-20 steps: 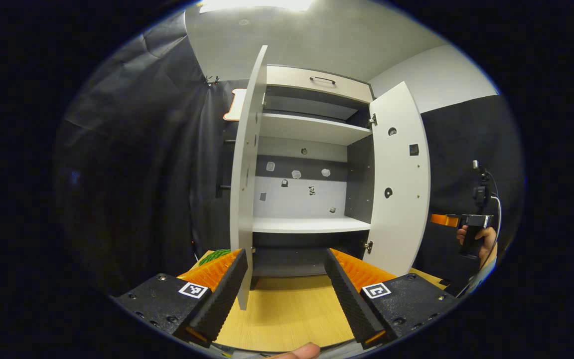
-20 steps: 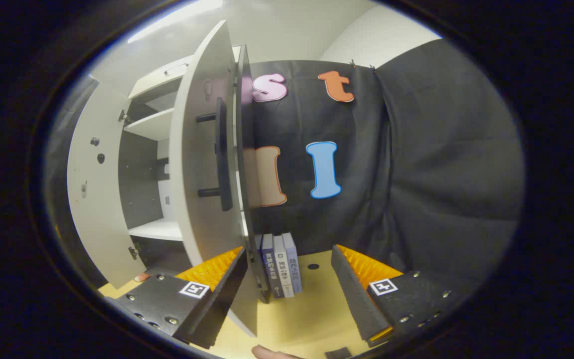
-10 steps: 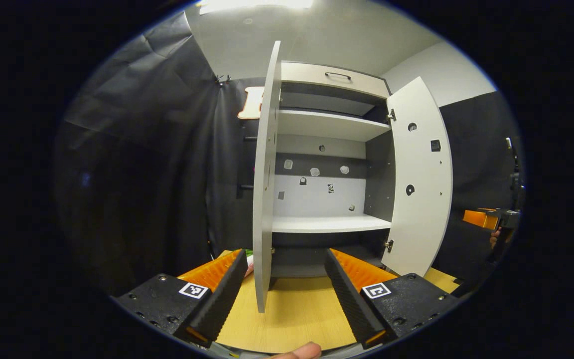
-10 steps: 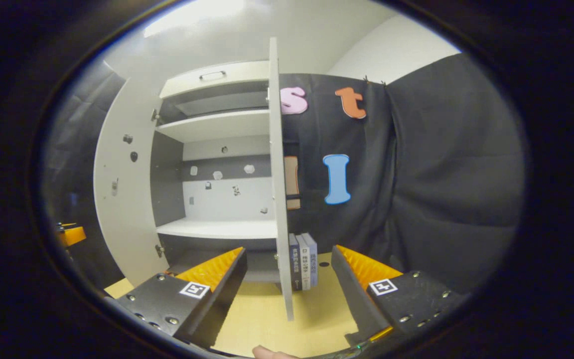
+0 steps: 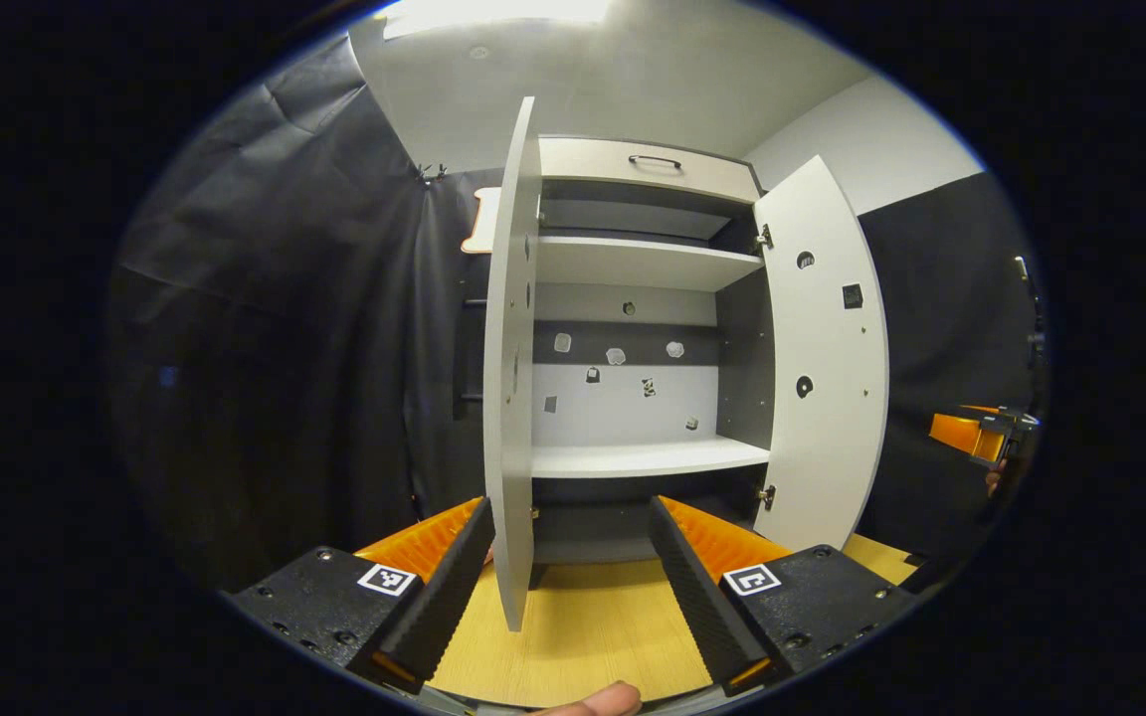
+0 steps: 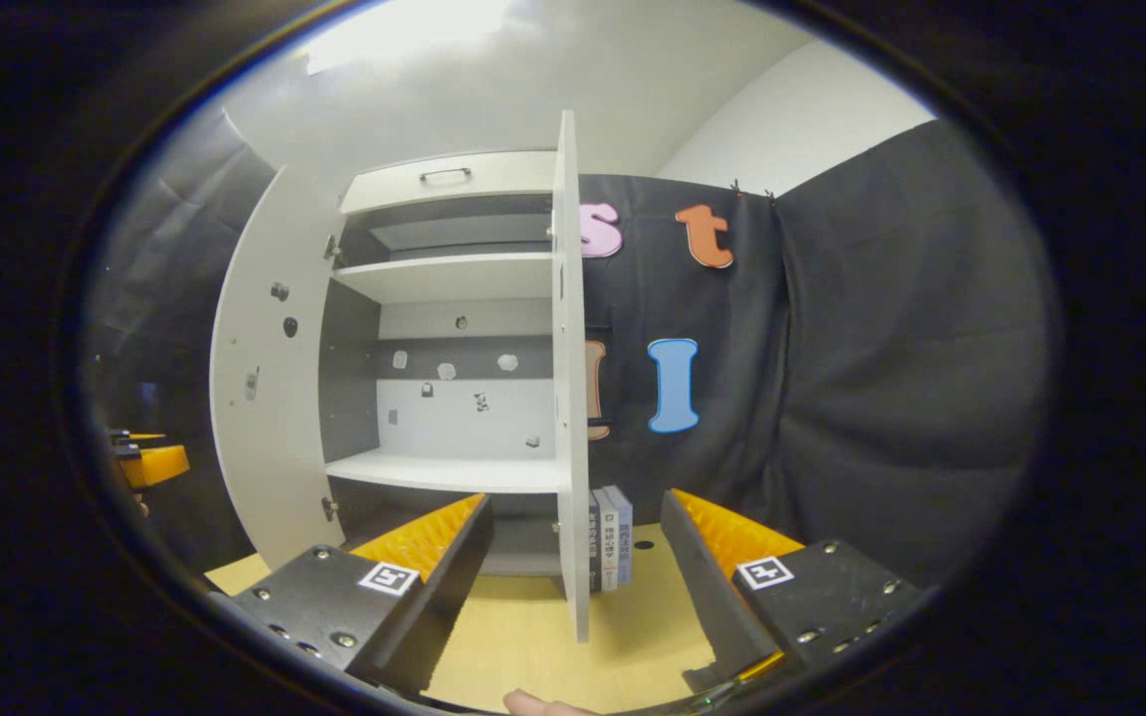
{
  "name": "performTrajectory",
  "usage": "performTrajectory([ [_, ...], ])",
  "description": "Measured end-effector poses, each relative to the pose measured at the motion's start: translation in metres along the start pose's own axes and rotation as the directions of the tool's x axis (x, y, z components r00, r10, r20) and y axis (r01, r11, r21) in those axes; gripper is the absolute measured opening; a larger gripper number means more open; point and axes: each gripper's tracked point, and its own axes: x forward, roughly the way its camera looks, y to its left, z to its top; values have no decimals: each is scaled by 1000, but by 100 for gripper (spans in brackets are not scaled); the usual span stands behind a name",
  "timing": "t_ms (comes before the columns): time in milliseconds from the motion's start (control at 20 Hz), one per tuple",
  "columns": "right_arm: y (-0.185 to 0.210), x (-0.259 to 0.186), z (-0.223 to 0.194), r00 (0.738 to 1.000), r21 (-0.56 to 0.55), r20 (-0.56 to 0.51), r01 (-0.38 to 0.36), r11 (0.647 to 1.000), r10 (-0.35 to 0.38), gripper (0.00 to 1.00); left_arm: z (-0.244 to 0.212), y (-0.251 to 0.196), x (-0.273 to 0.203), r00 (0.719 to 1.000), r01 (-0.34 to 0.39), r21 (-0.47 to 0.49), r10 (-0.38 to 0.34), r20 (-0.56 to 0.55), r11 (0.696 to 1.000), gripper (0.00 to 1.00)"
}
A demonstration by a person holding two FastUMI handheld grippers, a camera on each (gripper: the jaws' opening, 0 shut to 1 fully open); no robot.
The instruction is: Open the right door of the double-door shoe cabinet with the right hand, and open the left door with the left hand.
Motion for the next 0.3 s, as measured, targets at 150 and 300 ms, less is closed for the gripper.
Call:
performTrajectory([
  [150, 1, -4, -1, 1000, 9, 1, -8, 1000, 8, 100, 11, 3, 0, 999, -24, 0, 24, 38, 1000, 96],
  [300, 4, -9, 0, 1000, -5, 9, -19, 1000, 19, 100, 18, 1, -1, 997, -29, -12, 30, 66, 999, 96],
])
